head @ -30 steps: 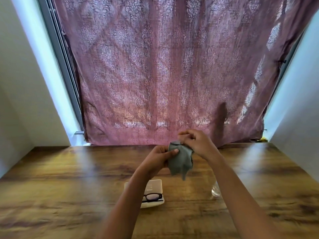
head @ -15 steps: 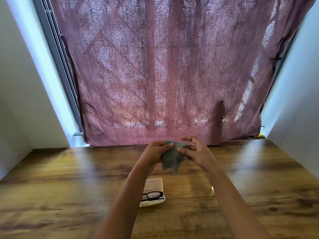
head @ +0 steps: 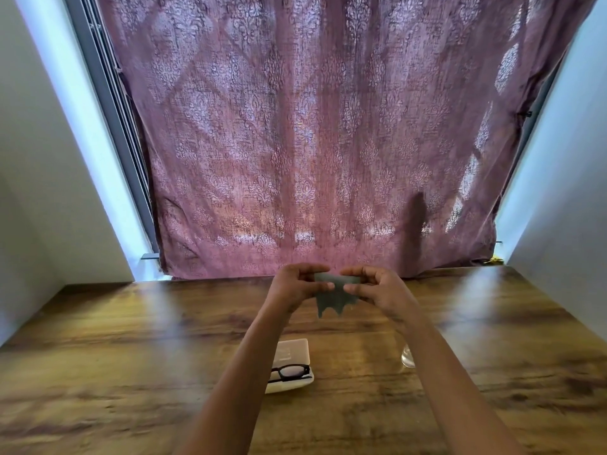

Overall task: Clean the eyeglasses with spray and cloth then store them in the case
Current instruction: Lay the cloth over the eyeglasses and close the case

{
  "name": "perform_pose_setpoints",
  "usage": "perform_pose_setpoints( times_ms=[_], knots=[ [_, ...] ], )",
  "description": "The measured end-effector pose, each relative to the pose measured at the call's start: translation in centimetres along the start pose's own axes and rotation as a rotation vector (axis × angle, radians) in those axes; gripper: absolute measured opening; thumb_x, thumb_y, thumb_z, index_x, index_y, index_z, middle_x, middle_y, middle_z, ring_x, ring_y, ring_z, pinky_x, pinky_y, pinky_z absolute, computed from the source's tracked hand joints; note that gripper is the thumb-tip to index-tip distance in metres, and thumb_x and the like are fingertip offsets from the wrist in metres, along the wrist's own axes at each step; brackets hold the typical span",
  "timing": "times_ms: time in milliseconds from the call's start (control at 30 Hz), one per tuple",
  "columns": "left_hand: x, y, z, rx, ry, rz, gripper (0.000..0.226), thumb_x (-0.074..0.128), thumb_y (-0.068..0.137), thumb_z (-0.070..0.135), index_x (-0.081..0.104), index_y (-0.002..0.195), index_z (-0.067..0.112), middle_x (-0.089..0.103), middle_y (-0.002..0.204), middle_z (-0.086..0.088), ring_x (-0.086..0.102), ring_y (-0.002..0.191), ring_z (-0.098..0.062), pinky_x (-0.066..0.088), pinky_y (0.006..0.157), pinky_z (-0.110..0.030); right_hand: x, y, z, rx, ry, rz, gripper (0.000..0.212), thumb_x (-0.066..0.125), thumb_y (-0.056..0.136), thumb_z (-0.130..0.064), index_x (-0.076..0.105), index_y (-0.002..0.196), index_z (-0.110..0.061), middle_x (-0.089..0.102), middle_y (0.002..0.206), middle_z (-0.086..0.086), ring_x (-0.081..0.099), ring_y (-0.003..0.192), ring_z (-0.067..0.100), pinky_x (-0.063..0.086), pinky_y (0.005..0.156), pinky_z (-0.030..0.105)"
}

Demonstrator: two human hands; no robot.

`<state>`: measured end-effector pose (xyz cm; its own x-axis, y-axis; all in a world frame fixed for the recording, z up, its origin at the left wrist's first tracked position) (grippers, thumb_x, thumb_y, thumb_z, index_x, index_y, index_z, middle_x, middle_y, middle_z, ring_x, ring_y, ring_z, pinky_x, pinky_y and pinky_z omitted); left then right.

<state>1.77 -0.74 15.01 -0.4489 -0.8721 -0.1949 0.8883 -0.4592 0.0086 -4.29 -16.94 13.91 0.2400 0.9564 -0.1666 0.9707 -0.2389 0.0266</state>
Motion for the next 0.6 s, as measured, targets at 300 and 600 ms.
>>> perform_pose_setpoints(
  times_ms=[300, 600],
  knots=[
    [0.67, 0.02, 0.02, 0.198, 0.498, 0.146, 0.024, 0.074, 0.072, 0.008, 0.072, 0.095, 0.011, 0.069, 0.082, -0.001, 0.058, 0.074, -0.006, 0.041, 0.062, -0.009, 0.29, -0.04, -0.89, -0.082, -0.472, 0.172, 0.016, 0.069, 0.080, -0.012, 0.071, 0.096, -0.011, 0.066, 0.083, -0.001, 0.054, 0.070, 0.003, 0.039, 0.052, 0.003],
    [0.76, -0.19, -0.53, -0.056, -0.180, -0.142, 0.011, 0.054, 0.089, 0.012, 0.060, 0.093, 0.005, 0.062, 0.092, -0.014, 0.058, 0.087, -0.024, 0.051, 0.081, -0.032, 0.09, 0.20, -0.78, 0.056, 0.013, 0.060, 0.015, 0.059, 0.087, -0.017, 0.061, 0.072, -0.012, 0.055, 0.067, 0.003, 0.050, 0.068, 0.016, 0.043, 0.061, 0.024]
  ],
)
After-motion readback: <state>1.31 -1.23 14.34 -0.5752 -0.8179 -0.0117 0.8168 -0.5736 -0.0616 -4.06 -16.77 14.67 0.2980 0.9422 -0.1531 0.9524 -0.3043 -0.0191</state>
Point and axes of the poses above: each hand's wrist, its own y-axis towards the middle knuckle, its own x-axis out of the palm, z = x × y, the point moved 1 cm from there along y, towards the middle knuckle
